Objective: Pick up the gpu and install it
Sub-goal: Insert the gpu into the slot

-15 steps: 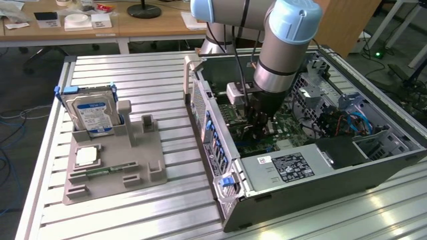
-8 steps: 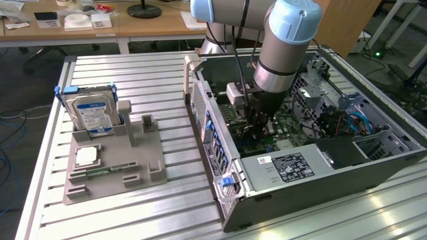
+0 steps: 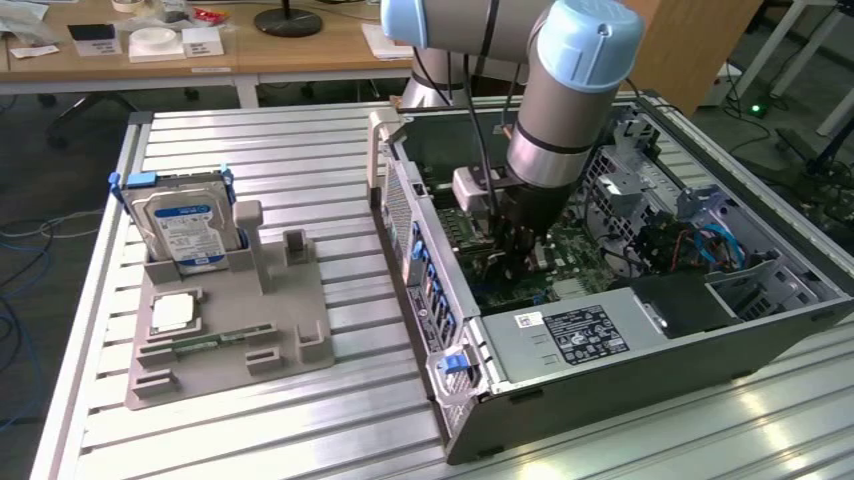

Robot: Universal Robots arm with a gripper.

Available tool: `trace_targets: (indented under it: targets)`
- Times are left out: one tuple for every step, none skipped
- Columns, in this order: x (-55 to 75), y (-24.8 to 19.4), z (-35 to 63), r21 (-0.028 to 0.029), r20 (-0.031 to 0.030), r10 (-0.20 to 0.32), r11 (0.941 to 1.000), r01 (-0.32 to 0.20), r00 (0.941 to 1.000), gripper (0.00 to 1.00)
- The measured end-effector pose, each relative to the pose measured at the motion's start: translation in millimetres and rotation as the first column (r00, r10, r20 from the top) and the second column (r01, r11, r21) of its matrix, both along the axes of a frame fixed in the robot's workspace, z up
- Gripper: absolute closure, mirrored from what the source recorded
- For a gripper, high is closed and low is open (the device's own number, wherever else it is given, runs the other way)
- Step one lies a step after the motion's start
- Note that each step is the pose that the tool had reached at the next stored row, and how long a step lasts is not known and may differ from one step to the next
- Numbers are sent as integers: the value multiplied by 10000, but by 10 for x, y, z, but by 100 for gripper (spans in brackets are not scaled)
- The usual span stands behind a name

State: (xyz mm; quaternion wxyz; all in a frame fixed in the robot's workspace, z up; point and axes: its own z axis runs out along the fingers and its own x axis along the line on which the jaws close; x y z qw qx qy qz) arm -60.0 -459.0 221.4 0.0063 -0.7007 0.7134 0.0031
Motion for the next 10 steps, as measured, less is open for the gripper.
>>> trace_targets:
  targets:
    - [0, 0, -4, -1, 0, 0, 10000, 0, 10000, 72]
    - [0, 0, -9, 0, 1, 0, 10000, 0, 10000, 72]
    - [1, 0, -13, -2, 1, 0, 10000, 0, 10000, 72]
    - [0, 0, -17, -1, 0, 0, 10000, 0, 10000, 72]
    - [1, 0, -21, -1, 0, 1, 10000, -1, 10000, 72]
    - [0, 0, -25, -1, 0, 1, 10000, -1, 10000, 72]
    - [1, 0, -29, 0, 1, 1, 10000, -1, 10000, 72]
    - [1, 0, -30, 0, 0, 1, 10000, -1, 10000, 72]
    - [1, 0, -32, 0, 0, 1, 10000, -1, 10000, 72]
    - [0, 0, -34, -1, 0, 0, 10000, 0, 10000, 72]
